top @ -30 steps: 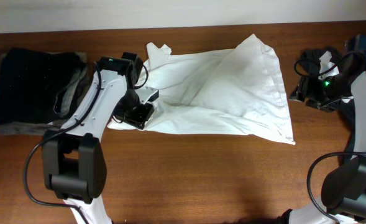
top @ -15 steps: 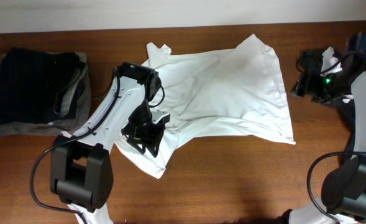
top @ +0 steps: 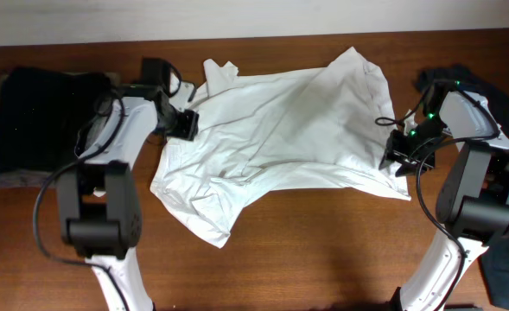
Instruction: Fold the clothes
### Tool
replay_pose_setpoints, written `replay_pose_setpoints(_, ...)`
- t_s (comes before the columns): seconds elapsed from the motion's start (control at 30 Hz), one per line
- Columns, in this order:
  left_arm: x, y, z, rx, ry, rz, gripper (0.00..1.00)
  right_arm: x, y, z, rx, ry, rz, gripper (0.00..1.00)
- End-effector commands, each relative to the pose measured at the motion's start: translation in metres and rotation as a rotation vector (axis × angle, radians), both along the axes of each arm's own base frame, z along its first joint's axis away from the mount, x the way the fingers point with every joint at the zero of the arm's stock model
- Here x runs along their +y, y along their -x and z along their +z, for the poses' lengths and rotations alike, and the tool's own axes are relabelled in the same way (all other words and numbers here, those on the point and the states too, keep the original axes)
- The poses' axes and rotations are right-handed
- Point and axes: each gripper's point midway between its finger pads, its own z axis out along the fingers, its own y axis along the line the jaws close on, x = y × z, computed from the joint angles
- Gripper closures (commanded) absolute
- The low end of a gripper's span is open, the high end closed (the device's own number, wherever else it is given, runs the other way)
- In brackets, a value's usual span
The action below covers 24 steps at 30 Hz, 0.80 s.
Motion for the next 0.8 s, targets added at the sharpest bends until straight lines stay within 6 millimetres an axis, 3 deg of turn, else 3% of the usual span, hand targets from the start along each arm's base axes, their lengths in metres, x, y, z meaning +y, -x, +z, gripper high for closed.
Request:
replay_pose_setpoints(0.0,-0.010,0.008,-0.036,0.071,0.026,-0.072,0.43,-0.005,0.014,-0.013,0.052,0.049,-0.004,0.57)
replay_pose_setpoints(0.1,-0.014,0.008,-0.043,0.078,0.030,-0.081,0.55,-0.006,0.013,-0.022,0.038,0.057,-0.010,0.57)
replay_pose_setpoints(0.17,-0.014,0.008,-0.043,0.080,0.030,-0.081,0.60,-0.005,0.015,-0.032,0.036,0.065,-0.037,0.74)
replay_pose_setpoints(0.2,-0.013,0.008,-0.044,0.081,0.029,-0.080,0.61,-0.006,0.014,-0.032,0.032,0.066,-0.038,0.89)
replay_pose_setpoints(0.23,-0.013,0.009,-0.044,0.084,0.029,-0.080,0.62,-0.009,0.010,-0.027,0.014,0.075,-0.039,0.96)
replay_pose_setpoints(0.33,-0.006,0.012,-0.046,0.097,-0.013,-0.070,0.65,-0.035,-0.003,0.008,-0.056,0.177,-0.051,0.96)
replay_pose_setpoints(0.43,-0.001,0.013,-0.046,0.102,-0.032,-0.064,0.65,-0.071,0.024,0.056,-0.015,0.326,-0.130,0.96)
replay_pose_setpoints(0.53,-0.001,0.013,-0.046,0.102,-0.032,-0.064,0.65,-0.086,0.058,0.069,0.099,0.378,-0.158,0.96)
replay_pose_setpoints(0.6,-0.002,0.013,-0.046,0.103,-0.031,-0.064,0.65,-0.088,0.062,0.069,0.116,0.379,-0.184,0.96)
replay_pose_setpoints(0.63,-0.003,0.014,-0.046,0.108,-0.022,-0.066,0.64,-0.088,0.060,0.069,0.106,0.379,-0.186,0.96)
replay_pose_setpoints(0.7,-0.016,0.019,-0.043,0.124,0.051,-0.083,0.42,-0.087,0.054,0.067,0.082,0.372,-0.191,0.96)
replay_pose_setpoints(0.77,-0.030,0.015,-0.037,0.109,0.129,-0.101,0.37,-0.084,0.044,0.065,0.037,0.343,-0.202,0.96)
